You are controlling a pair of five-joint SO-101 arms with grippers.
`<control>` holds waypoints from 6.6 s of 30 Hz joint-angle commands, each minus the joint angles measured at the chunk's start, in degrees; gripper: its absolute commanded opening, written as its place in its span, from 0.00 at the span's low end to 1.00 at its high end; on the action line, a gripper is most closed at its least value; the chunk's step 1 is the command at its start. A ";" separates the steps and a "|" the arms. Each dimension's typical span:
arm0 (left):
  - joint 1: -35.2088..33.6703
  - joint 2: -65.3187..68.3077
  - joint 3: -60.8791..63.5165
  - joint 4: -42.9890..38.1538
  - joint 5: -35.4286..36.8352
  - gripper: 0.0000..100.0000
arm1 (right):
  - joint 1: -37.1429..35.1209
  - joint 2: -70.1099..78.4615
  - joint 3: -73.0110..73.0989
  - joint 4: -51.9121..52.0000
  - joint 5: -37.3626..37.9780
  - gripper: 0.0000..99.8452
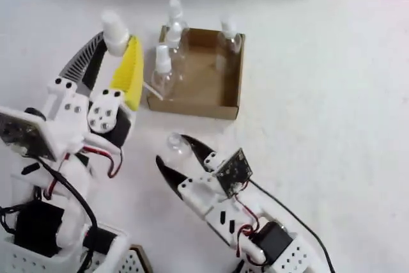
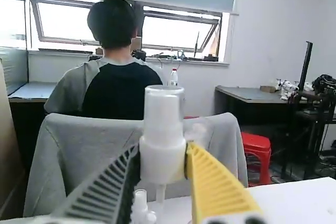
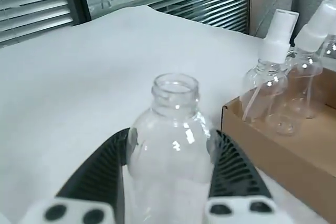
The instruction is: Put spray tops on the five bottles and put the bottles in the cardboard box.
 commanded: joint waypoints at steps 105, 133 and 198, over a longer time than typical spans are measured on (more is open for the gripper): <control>8.22 8.04 -9.85 26.20 6.33 0.02 | -5.23 -0.40 0.35 1.89 5.10 0.02; 5.41 8.04 -20.92 35.78 1.58 0.02 | -5.14 -0.48 0.35 2.86 5.36 0.02; 5.76 -12.26 10.02 19.87 1.76 0.02 | -5.23 -0.66 0.35 3.47 5.27 0.02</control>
